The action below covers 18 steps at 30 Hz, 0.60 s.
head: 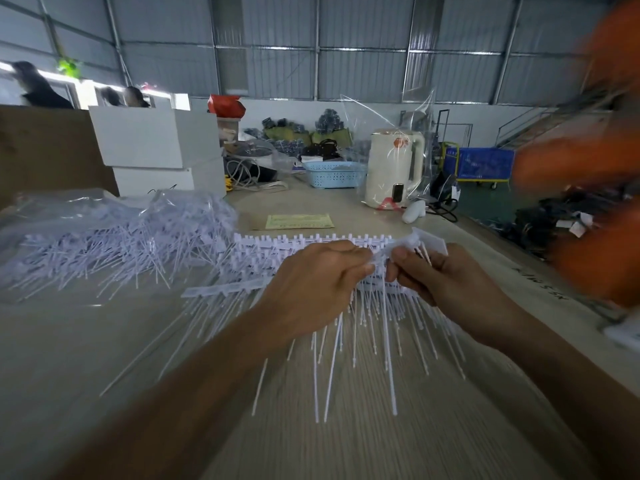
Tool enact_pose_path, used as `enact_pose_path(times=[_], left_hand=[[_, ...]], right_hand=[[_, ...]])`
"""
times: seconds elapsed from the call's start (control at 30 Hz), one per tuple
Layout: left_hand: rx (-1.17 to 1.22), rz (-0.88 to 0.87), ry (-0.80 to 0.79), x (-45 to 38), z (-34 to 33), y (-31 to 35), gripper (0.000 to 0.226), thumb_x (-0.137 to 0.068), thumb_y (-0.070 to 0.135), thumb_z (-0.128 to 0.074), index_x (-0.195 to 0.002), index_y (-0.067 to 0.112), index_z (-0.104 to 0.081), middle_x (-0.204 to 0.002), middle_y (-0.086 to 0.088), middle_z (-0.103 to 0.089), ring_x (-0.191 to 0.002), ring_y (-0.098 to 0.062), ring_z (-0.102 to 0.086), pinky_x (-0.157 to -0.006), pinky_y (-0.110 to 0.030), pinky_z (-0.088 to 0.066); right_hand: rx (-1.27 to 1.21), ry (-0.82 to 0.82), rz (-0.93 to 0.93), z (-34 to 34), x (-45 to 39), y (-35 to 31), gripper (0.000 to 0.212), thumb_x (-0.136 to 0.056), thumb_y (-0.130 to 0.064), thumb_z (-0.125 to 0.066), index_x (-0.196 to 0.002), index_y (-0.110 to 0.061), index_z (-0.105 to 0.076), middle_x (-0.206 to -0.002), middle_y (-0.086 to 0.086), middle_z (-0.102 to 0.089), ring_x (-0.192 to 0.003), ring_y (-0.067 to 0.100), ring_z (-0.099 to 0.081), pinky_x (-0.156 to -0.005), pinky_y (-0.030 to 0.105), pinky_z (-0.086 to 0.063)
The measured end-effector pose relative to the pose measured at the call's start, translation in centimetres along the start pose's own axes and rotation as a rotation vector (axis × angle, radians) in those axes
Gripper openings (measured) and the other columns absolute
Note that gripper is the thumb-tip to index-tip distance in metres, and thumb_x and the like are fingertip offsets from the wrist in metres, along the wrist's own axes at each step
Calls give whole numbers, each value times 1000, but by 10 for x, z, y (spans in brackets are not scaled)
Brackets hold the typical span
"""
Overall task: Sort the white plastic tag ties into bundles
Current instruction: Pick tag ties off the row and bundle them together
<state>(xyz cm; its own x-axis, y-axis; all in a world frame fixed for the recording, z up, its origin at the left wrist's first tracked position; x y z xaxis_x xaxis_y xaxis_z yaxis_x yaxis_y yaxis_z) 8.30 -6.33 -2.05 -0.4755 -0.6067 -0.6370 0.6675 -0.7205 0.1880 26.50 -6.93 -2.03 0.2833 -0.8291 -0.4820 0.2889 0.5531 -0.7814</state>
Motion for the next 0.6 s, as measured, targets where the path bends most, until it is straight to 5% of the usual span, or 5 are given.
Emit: enact_pose_path(times=[0.23,0.3,0.4,0.5,0.6], left_hand=[[285,86,-45,-3,-2,-8,29,-101,23,-57,-82,10,-74,-69,-1,-68,-58,-15,-59,-57,-16,-42],[262,58,-21,-4,-2,-10,27,-100,22,-59,-83,9,-75,-72,-2,-68,-62,-13,-60,-59,-20,-43],[196,40,-43,-4,-5,-12,30,-102,29,-57,-91,9,-76,-73,-2,-66,-66,-14,-61,-64,-34,-51],[124,28,-7,-4,-5,-11,34,-99,39,-51,-97,18,-77,-74,6,-63,-69,-11,-57,-67,-34,-50],[123,68,46,-8,-1,-12,32,-93,42,-52,-100,22,-77,-75,9,-61,-71,-12,-56,-66,-37,-49]], right_hand=[[295,-37,206,7,-1,11,29,-103,-29,-44,-83,-26,-65,-70,1,-57,-56,8,-48,-56,17,-37],[252,-32,185,6,-4,15,30,-106,-32,-44,-87,-39,-66,-67,-1,-57,-53,7,-46,-54,19,-37],[342,-15,164,10,-6,20,28,-102,-51,-38,-89,-54,-62,-71,3,-61,-58,24,-52,-58,44,-46],[405,36,92,10,-8,28,42,-99,-50,-38,-87,-23,-68,-65,0,-56,-59,24,-51,-64,52,-49],[400,99,43,5,-12,30,58,-98,-52,-38,-74,-6,-62,-62,4,-55,-57,18,-49,-66,41,-46]])
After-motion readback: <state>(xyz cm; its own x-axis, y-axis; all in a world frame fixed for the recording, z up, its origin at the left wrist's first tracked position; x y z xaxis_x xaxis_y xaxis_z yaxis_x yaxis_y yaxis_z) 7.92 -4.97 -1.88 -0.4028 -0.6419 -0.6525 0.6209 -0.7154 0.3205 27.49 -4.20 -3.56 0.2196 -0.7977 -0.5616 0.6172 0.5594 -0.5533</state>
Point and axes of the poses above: each hand's wrist, its own x-axis away from the middle knuckle, its own z-axis out of the back of the hand, y = z × x, the point moved 3 cm from there along -x, towards the middle knuckle
